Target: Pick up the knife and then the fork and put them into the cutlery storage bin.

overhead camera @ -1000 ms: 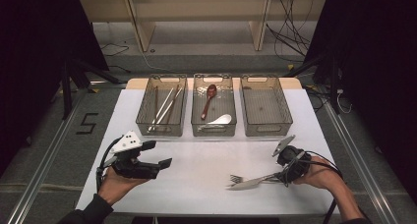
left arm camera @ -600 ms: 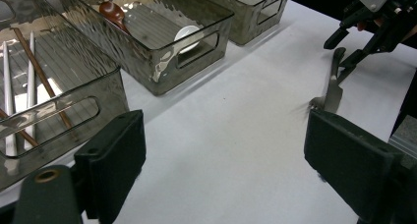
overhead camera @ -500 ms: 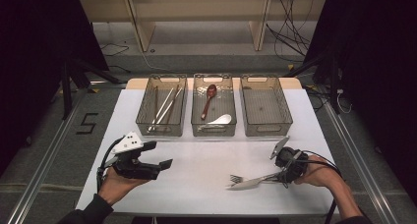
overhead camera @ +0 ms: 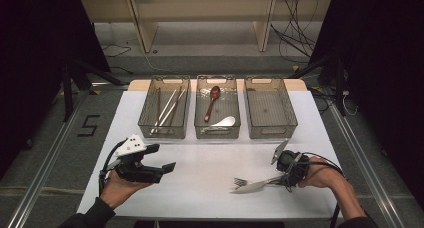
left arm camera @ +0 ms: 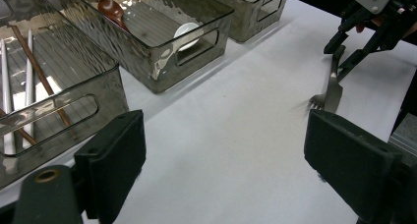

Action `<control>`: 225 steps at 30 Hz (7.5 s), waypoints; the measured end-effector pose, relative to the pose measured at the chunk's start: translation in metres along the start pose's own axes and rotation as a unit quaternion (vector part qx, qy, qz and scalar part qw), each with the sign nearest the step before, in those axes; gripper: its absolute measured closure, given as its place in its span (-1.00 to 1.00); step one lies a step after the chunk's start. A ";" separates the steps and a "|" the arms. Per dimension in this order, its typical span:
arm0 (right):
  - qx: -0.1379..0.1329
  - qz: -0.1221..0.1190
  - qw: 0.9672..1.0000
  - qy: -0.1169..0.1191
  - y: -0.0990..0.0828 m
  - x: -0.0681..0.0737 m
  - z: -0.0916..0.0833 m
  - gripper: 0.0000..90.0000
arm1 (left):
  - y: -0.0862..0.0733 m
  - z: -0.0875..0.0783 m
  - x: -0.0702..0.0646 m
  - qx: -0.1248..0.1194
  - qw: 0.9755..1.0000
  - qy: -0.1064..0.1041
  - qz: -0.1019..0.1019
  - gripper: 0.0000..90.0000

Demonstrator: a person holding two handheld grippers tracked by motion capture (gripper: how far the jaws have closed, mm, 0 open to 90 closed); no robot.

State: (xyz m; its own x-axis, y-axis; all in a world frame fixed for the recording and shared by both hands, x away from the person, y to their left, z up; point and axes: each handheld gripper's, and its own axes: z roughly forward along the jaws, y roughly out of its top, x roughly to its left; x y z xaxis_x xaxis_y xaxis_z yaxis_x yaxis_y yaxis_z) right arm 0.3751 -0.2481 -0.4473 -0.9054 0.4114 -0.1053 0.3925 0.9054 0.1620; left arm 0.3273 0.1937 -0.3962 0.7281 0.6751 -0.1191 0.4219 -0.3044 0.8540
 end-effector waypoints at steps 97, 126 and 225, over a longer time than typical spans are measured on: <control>0.008 -0.104 0.994 0.015 0.021 0.021 0.000 0.79 | -0.001 0.000 0.001 0.008 1.000 0.001 0.005 -0.65; -0.177 0.095 0.979 -0.022 0.006 -0.013 -0.039 0.79 | 0.000 -0.007 0.002 -0.026 1.000 0.005 0.005 -0.65; -0.261 0.293 0.912 -0.117 0.048 -0.097 -0.065 -0.01 | -0.008 -0.013 0.006 -0.031 0.999 0.016 -0.010 -0.66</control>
State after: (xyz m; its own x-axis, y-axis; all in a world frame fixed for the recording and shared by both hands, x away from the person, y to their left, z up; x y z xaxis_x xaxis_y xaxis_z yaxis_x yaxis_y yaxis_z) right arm 0.4714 -0.2513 -0.3654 -0.4809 0.8755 -0.0467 0.6123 0.3735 0.6969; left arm 0.3215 0.2090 -0.3975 0.7020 0.7018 -0.1211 0.4017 -0.2497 0.8811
